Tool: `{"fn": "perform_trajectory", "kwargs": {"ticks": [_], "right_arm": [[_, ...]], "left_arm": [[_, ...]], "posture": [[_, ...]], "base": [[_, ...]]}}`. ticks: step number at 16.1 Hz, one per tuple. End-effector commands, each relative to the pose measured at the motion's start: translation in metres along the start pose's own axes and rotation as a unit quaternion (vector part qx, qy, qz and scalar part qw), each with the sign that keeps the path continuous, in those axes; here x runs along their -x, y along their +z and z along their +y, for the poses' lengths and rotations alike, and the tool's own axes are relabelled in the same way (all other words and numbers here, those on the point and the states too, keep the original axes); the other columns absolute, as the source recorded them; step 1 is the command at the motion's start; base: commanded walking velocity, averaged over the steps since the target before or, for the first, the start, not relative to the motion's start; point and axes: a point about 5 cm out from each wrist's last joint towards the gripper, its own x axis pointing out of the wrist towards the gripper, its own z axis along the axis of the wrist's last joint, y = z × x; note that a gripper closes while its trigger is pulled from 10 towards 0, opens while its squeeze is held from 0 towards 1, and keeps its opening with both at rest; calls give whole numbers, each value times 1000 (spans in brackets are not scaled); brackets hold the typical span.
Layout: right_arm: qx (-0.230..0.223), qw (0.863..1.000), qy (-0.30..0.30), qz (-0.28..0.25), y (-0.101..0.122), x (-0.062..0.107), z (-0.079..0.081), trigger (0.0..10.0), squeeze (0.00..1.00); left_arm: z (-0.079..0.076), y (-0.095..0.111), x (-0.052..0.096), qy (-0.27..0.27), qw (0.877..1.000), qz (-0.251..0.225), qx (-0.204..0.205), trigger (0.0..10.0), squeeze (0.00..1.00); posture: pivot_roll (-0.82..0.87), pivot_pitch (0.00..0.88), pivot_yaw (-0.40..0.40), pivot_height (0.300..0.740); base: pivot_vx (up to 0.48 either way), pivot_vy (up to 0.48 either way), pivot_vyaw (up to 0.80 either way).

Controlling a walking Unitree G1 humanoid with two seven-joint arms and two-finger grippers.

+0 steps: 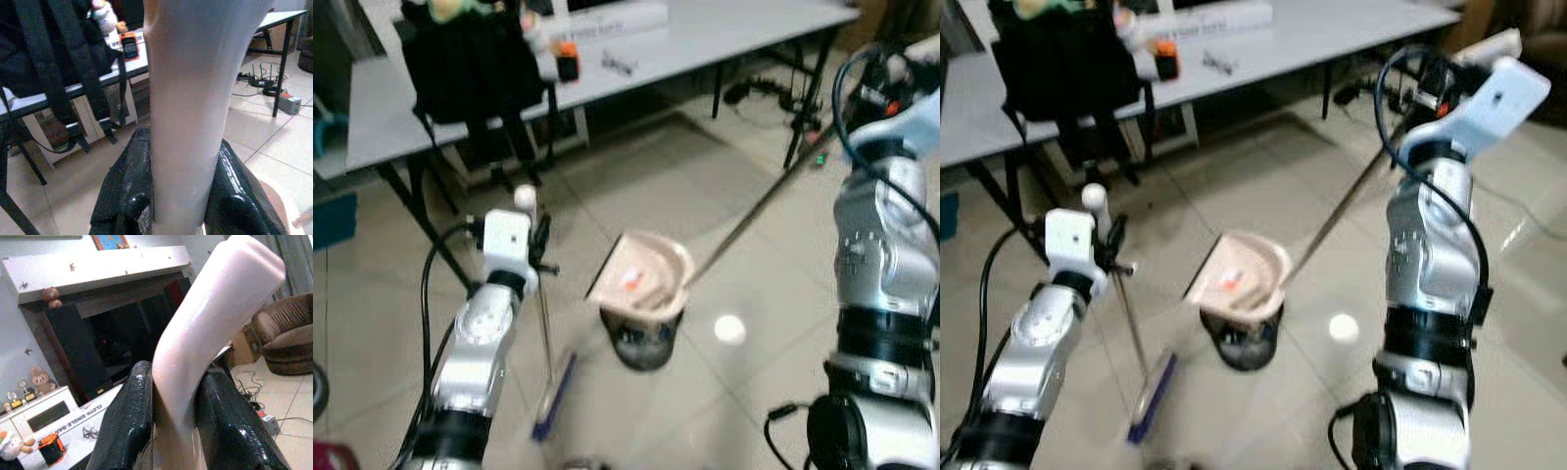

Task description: Sweep floor

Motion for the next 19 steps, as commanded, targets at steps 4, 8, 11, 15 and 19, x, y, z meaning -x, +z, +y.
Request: {"fn": "perform_trajectory", "kwargs": {"ticks": [4, 8, 11, 15, 19], "right_arm": [[-18, 999, 28, -28, 8, 2, 15, 10000, 0], [-6, 998, 44, -39, 10, 3, 19, 10000, 0], [33, 992, 102, -60, 11, 8, 30, 10000, 0], [96, 978, 171, -77, 6, 17, 45, 10000, 0], [135, 952, 250, -110, -8, 31, 62, 10000, 0]], "left_arm": [[8, 4, 1, 12, 1000, -10, -17, 10000, 0], [9, 4, 1, 12, 1000, -10, -16, 10000, 0], [8, 2, 1, 10, 1000, -9, -16, 10000, 0], [7, 1, 1, 7, 1000, -7, -16, 10000, 0], [5, 1, 1, 4, 1000, -6, -16, 10000, 0]], "posture": [[5, 43, 79, 740], [5, 37, 76, 740], [4, 31, 73, 740], [3, 21, 71, 740], [2, 17, 71, 740]], "base": [[0, 0, 0], [0, 0, 0], [0, 0, 0], [0, 0, 0], [0, 0, 0]]}}
